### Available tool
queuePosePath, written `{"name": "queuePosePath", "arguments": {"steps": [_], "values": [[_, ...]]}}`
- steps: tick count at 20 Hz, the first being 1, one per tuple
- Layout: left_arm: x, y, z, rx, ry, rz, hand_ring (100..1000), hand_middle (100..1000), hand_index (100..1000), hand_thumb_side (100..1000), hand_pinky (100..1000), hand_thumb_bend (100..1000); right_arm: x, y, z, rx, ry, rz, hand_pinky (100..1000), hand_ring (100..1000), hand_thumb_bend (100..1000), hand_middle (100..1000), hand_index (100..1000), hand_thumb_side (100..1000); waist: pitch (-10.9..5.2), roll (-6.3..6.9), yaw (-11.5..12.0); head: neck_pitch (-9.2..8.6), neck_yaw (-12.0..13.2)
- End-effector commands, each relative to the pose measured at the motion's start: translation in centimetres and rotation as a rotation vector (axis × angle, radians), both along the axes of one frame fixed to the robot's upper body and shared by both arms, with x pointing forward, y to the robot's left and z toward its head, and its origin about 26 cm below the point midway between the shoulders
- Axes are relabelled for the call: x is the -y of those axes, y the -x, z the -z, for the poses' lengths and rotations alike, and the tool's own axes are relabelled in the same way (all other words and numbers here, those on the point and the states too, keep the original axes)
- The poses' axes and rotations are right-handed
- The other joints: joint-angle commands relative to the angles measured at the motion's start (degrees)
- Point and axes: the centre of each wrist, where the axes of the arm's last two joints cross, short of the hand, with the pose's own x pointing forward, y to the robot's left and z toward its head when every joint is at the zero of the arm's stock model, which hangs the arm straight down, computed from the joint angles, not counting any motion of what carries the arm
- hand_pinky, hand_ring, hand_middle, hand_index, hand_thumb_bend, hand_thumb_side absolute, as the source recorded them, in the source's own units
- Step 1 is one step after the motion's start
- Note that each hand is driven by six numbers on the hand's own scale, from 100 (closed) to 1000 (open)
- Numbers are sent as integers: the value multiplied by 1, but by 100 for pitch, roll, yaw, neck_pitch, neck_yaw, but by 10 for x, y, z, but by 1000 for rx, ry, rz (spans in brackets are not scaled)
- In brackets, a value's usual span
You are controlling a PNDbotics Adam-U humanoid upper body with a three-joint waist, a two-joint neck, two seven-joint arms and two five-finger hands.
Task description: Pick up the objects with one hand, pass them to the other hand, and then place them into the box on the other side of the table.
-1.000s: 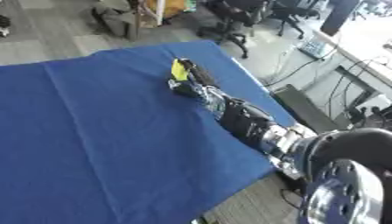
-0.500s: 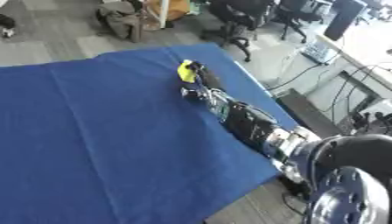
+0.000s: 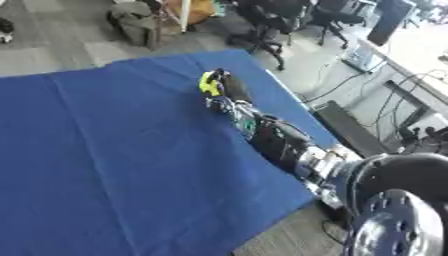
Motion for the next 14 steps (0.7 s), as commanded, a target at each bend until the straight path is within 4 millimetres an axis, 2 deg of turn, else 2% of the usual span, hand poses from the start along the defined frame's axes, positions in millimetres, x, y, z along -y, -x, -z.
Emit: {"name": "queuePosePath", "arguments": {"steps": [1,2,14], "values": [[1,4,-5,20,4,9,608,619,808,628,816,991,-1,-6,-10,24,38,-13,509,471,100,393,486,100,-81,45,7,24,-77],[1,4,-5,19,4,11,607,618,808,628,816,990,-2,-8,-12,32,43,-18,497,461,100,365,456,100,-82,46,10,35,-94],[2,4,-5,13,11,19,605,624,808,628,819,981,-18,-27,-27,95,73,-79,407,373,100,250,345,100,-86,72,32,122,-268]]}}
